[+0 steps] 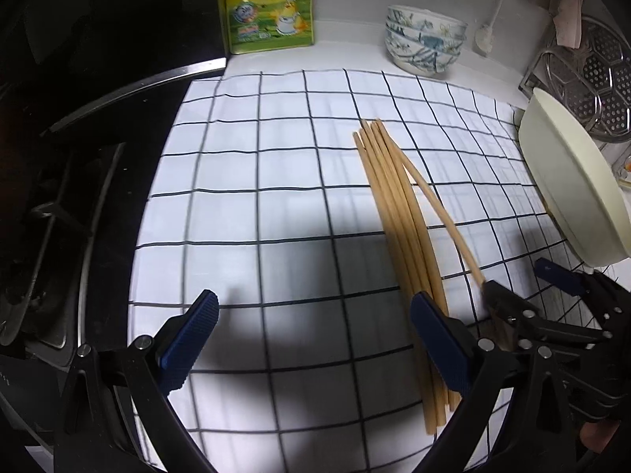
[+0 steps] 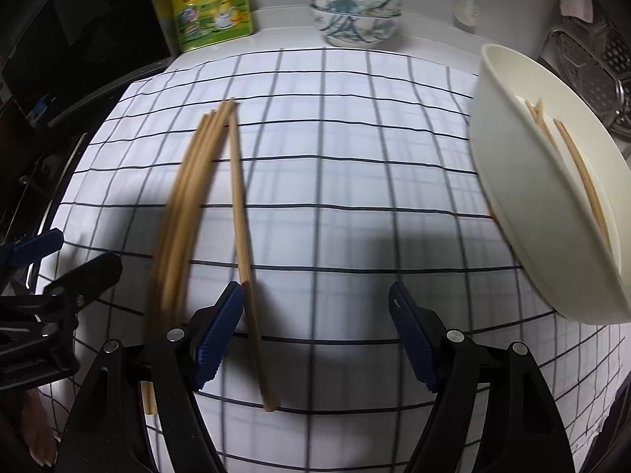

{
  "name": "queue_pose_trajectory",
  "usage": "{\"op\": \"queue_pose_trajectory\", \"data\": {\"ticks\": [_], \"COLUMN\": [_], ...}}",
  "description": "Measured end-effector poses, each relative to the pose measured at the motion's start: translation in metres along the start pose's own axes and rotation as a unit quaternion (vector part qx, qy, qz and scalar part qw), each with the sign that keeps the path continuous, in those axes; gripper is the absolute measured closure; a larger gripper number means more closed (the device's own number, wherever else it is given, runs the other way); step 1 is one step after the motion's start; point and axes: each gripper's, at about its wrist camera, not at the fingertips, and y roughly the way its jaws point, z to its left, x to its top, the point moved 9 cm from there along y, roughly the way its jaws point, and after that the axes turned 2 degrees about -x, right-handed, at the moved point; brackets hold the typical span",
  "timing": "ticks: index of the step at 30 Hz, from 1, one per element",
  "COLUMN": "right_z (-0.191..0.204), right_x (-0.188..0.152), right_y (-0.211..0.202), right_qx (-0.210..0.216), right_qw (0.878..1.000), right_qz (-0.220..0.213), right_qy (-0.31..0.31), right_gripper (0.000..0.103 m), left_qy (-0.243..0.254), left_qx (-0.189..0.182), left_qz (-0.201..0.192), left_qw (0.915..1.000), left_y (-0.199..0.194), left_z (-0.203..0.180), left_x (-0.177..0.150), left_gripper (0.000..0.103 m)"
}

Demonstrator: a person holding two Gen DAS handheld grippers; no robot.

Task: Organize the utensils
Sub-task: 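Close the right tool on a loose chopstick while the left tool grasps another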

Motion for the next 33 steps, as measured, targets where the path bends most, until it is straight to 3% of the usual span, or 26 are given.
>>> {"op": "queue_pose_trajectory", "data": {"ticks": [13, 19, 33], "right_z": [-0.016, -0.013, -0.014], "right_x": [0.002, 0.007, 0.011], "right_y": [-0.003, -0.005, -0.006], "right_qx": [0.007, 0.013, 0.016], "right_qw": [1.0, 1.0, 1.0], "right_qz": [-0.003, -0.006, -0.01], "right_qy": [0.011, 0.003, 0.0], "right_gripper": [0.031, 0.031, 0.031], "left_qy": [0.01, 0.019, 0.008], "left_qx": [0.02, 0.054, 0.038], "left_qz": [0.01, 0.007, 0.005], "left_qw": [0.9997, 0.9983, 0.9992], "left_y": [0.018, 0.012, 0.014], "left_z": [-0.008, -0.001, -0.006], "left_x": [-0.001, 0.0, 0.005], "left_gripper": [0.006, 0.006, 0.007]}}
